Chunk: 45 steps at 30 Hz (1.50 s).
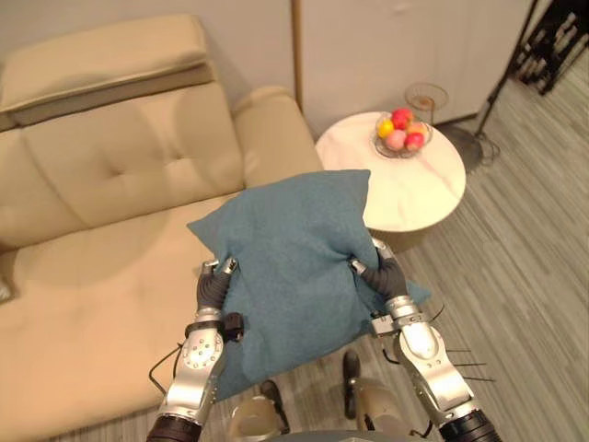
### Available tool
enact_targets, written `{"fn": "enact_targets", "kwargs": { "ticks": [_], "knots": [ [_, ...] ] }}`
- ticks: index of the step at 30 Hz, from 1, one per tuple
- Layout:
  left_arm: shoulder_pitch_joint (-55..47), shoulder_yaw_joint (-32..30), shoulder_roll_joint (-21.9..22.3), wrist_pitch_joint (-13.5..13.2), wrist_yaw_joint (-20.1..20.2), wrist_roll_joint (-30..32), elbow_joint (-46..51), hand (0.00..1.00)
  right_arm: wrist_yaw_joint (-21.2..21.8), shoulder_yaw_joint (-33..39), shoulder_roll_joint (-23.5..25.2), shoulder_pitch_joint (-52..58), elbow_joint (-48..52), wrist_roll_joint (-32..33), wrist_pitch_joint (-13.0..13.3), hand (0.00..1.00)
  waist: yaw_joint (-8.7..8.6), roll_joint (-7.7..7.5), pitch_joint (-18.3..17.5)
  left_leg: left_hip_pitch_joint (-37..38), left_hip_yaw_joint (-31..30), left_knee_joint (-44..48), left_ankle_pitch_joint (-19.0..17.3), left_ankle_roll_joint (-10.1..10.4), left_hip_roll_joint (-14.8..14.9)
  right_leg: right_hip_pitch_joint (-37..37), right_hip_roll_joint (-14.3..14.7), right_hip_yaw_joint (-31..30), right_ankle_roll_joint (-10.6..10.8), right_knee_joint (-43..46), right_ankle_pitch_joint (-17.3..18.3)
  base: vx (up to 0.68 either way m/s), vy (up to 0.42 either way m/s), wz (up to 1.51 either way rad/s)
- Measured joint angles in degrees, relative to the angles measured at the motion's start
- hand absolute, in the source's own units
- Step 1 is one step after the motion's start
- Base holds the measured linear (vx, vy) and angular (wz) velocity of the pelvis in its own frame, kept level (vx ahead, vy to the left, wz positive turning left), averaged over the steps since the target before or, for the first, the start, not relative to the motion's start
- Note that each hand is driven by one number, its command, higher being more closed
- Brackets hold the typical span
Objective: Pick up cushions and gather them together orderly.
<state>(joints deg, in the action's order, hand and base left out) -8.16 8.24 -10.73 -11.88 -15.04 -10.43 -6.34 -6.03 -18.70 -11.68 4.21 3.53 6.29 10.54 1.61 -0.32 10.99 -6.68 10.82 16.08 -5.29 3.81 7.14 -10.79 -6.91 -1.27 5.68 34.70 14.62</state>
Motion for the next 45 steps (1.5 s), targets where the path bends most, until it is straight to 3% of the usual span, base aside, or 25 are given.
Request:
{"fn": "enact_targets", "kwargs": {
  "ticks": [1,2,4,6,7,8,9,10,13,15,16,18,23,26,30,31,33,35,37,40,42,43,44,45],
  "knots": [
    [-0.1,-0.1,1.0,0.0,0.0,0.0,0.3,1.00,-0.1,0.0,-0.4,-0.6,0.0,0.0,0.2,1.00,1.62,0.81,-1.5,-2.9,-1.7,-1.8,2.6,0.7,0.5,0.6,1.4,0.6,0.0,-5.8,0.0,-0.13,-0.136,0.68],
    [-0.1,-0.4,1.7,0.0,0.0,0.0,1.2,1.00,-0.1,0.0,-0.5,-2.3,-0.3,0.0,0.4,1.00,2.42,2.05,-1.6,-5.8,-3.7,-3.6,5.4,1.5,1.9,1.1,3.2,1.7,-2.4,-12.0,-1.6,-0.23,-0.204,0.57],
    [-0.8,-0.5,2.2,0.1,0.0,-0.3,1.5,1.00,-0.3,0.0,-0.6,-4.2,-2.6,0.0,0.4,1.00,2.38,3.58,-1.7,-7.5,-6.4,-7.0,9.9,2.7,4.3,1.7,6.3,5.2,-4.0,-16.8,-5.4,-0.29,-0.193,0.60],
    [-1.7,-0.3,2.9,0.3,0.0,-0.4,1.6,1.00,-0.4,0.3,-0.6,-4.3,-4.7,0.0,0.4,1.00,2.16,3.58,-1.7,-7.1,-5.9,-10.9,15.7,4.2,5.1,2.2,6.8,8.1,-5.2,-16.8,-6.2,-0.31,-0.143,0.83],
    [-1.9,0.6,3.3,0.4,0.1,-0.6,1.6,1.00,-0.6,1.3,-0.8,-4.0,-5.6,0.0,0.4,1.00,1.57,3.53,-1.6,-6.4,-5.3,-15.3,21.2,6.1,4.3,2.4,5.9,11.2,-6.5,-16.6,-6.0,-0.36,-0.091,1.19],
    [-2.0,1.2,3.7,0.4,0.5,-1.1,1.7,1.00,-0.6,2.7,-0.6,-3.8,-6.5,0.0,0.4,1.00,0.65,3.22,-1.4,-7.3,-0.8,-12.9,19.3,4.8,4.2,2.1,4.1,14.3,-7.9,-16.7,-5.8,-0.36,-0.077,1.24],
    [-1.9,1.6,3.8,0.4,0.7,-1.2,1.8,1.00,-0.6,3.3,-0.5,-3.7,-7.0,0.0,0.4,1.00,0.30,2.71,-1.2,-8.1,1.8,-8.6,16.7,1.0,3.6,2.1,2.9,15.6,-8.1,-16.8,-6.0,-0.33,-0.030,1.11],
    [-1.9,2.2,3.9,0.3,1.2,-1.2,1.9,1.00,-0.9,3.8,-0.5,-3.2,-7.1,0.1,0.4,1.00,-0.11,1.86,-1.2,-8.9,5.4,-0.3,11.2,-3.8,2.6,2.4,0.8,17.6,-8.0,-18.4,-7.6,-0.26,0.018,0.83],
    [-1.8,2.9,4.1,0.3,2.1,-1.2,1.9,1.00,-0.9,4.5,-0.5,-1.3,-6.7,0.3,0.4,1.00,-0.94,1.98,-1.4,-5.3,9.2,9.9,-0.2,-3.4,3.3,3.1,-1.0,20.4,-7.3,-24.0,-11.2,-0.22,0.109,0.62],
    [-1.8,3.4,4.1,0.3,2.4,-1.3,1.7,1.00,-1.0,4.8,-0.4,-0.5,-6.6,0.4,0.4,1.00,-0.99,2.50,-1.7,-0.8,9.7,6.6,-4.6,-0.9,3.3,3.0,-0.9,21.1,-5.7,-26.4,-12.1,-0.16,0.191,0.43],
    [-1.8,3.7,4.2,0.3,2.4,-1.3,1.4,1.00,-1.1,5.1,-0.4,-0.2,-6.5,0.4,0.4,1.00,-1.06,3.16,-2.2,1.0,9.4,1.7,-6.8,-0.8,3.0,2.8,-0.4,21.7,-4.2,-27.5,-13.1,-0.11,0.228,0.38],
    [-2.0,3.8,3.2,0.4,2.5,-1.4,0.0,1.00,-1.0,5.3,1.6,0.4,-6.5,0.4,0.2,1.00,-0.67,1.45,-2.9,-0.4,8.8,0.2,-5.4,-1.7,0.3,2.9,-1.5,20.7,-2.9,-30.8,-15.5,-0.08,0.215,0.38],
    [-2.1,3.7,2.2,0.3,2.5,-1.4,-0.1,1.00,-0.7,5.2,2.8,0.3,-6.5,0.4,0.2,1.00,-0.06,1.15,-3.8,-1.7,6.8,1.9,-6.6,-3.5,-2.6,4.6,-3.2,19.5,-1.6,-33.5,-19.7,-0.03,0.136,0.33],
    [-2.7,3.5,2.0,0.3,2.6,-1.4,0.0,1.00,-0.1,5.1,3.0,0.3,-6.5,0.4,0.2,1.00,0.74,0.76,-5.0,-2.6,6.4,2.4,-7.6,-4.1,-3.0,4.3,-3.5,19.5,-1.4,-33.4,-20.2,0.02,0.040,0.08],
    [-4.9,3.4,2.1,0.4,2.7,-1.4,1.0,1.00,0.1,4.6,3.0,0.1,-6.5,0.4,0.2,1.00,0.52,0.75,-5.5,-2.7,5.4,4.3,-9.3,-5.0,-3.5,0.7,-6.2,19.5,-0.7,-23.3,-14.6,0.13,0.050,0.11],
    [-5.0,3.4,2.3,0.4,2.8,-1.4,1.2,1.00,0.1,4.6,2.9,0.1,-6.7,0.4,0.2,1.00,0.24,0.63,-5.5,-2.4,4.6,4.4,-9.8,-5.4,-4.4,-0.7,-7.3,19.1,-1.3,-18.1,-12.7,0.18,0.081,0.28],
    [-5.8,3.3,2.5,0.4,2.8,-1.4,1.7,1.00,0.3,4.6,2.9,0.1,-7.0,0.4,0.2,1.00,-0.47,0.71,-5.5,0.1,3.3,3.1,-10.1,-6.1,-5.4,-3.7,-8.8,15.9,-2.4,-9.1,-12.2,0.21,0.096,0.30],
    [-6.4,3.3,2.4,0.4,2.8,-1.4,1.7,1.00,1.0,4.4,2.6,0.4,-7.3,0.4,0.2,1.00,-1.18,1.29,-5.0,3.6,1.6,1.5,-10.2,-6.5,-5.7,-6.4,-6.9,12.1,-2.9,-2.1,-6.2,0.17,0.021,0.37],
    [-6.3,3.4,2.4,0.4,2.8,-1.7,1.8,1.00,1.1,4.4,2.3,0.3,-7.3,0.4,0.2,1.00,-2.13,1.27,-5.0,5.8,0.0,-0.3,-10.5,-6.6,-5.7,-8.0,-4.1,11.6,-3.4,-3.1,-4.1,0.22,-0.070,0.47],
    [-6.1,3.5,2.5,0.4,2.8,-1.8,1.7,1.00,1.2,4.3,1.3,0.3,-7.6,0.6,0.2,1.00,-3.71,1.56,-4.8,9.3,-2.2,-2.2,-11.4,-4.9,-5.4,-11.9,0.1,12.9,-4.4,-11.0,-6.9,0.28,-0.126,0.51],
    [-5.9,4.3,2.1,0.4,3.0,-1.8,1.3,1.00,1.2,4.6,1.2,1.7,-7.8,1.0,0.2,1.00,-4.43,0.39,-5.5,11.7,-3.2,-2.2,-13.3,-1.9,-6.3,-11.4,0.3,12.9,-7.4,-17.7,-17.3,0.36,-0.193,0.58],
    [-5.5,5.2,2.9,0.5,3.1,-1.8,0.1,1.00,1.2,5.3,0.6,2.7,-8.0,1.1,0.2,1.00,-4.75,1.63,-5.9,13.0,-3.9,-2.1,-14.1,-0.8,-5.0,-11.2,0.4,13.7,-7.9,-15.0,-17.4,0.40,-0.208,0.58],
    [-5.4,5.3,4.0,0.5,4.0,-1.7,-0.2,1.00,1.2,6.2,0.0,3.4,-8.2,1.7,0.2,1.00,-5.46,3.90,-6.7,12.1,-3.9,0.5,-14.1,0.0,-3.0,-10.6,1.5,15.4,-8.0,-15.1,-15.1,0.48,-0.256,0.48],
    [-4.3,5.3,4.6,0.5,4.2,-1.7,-0.7,1.00,1.2,7.1,0.0,3.4,-8.2,2.1,0.2,1.00,-5.33,4.72,-6.7,8.8,-2.3,7.0,-13.0,1.9,-0.9,-9.5,2.6,16.2,-8.8,-16.6,-14.5,0.40,-0.213,0.30]
  ]
}}
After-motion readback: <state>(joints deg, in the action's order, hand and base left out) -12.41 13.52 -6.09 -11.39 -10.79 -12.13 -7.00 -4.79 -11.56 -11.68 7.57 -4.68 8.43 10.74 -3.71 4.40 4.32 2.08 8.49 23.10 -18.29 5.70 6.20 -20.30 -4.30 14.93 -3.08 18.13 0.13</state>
